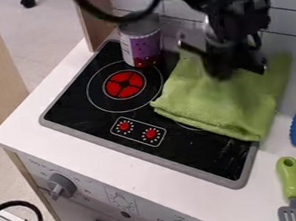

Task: Put the green cloth in the right side of the burner

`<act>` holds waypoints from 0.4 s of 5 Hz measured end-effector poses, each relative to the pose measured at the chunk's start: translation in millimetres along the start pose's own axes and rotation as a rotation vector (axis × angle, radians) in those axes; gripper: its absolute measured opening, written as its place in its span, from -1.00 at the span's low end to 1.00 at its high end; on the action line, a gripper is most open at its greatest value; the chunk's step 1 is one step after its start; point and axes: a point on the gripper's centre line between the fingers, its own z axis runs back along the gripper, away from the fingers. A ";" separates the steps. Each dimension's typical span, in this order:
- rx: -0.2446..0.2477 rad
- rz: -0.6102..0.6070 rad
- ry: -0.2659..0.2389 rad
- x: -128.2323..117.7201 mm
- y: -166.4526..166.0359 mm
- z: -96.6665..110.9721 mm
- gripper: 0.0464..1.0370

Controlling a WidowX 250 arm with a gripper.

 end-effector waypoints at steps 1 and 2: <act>-0.020 -0.007 -0.021 6.0 5.3 10.4 -0.19; -0.093 -0.008 -0.016 10.3 12.7 30.3 0.40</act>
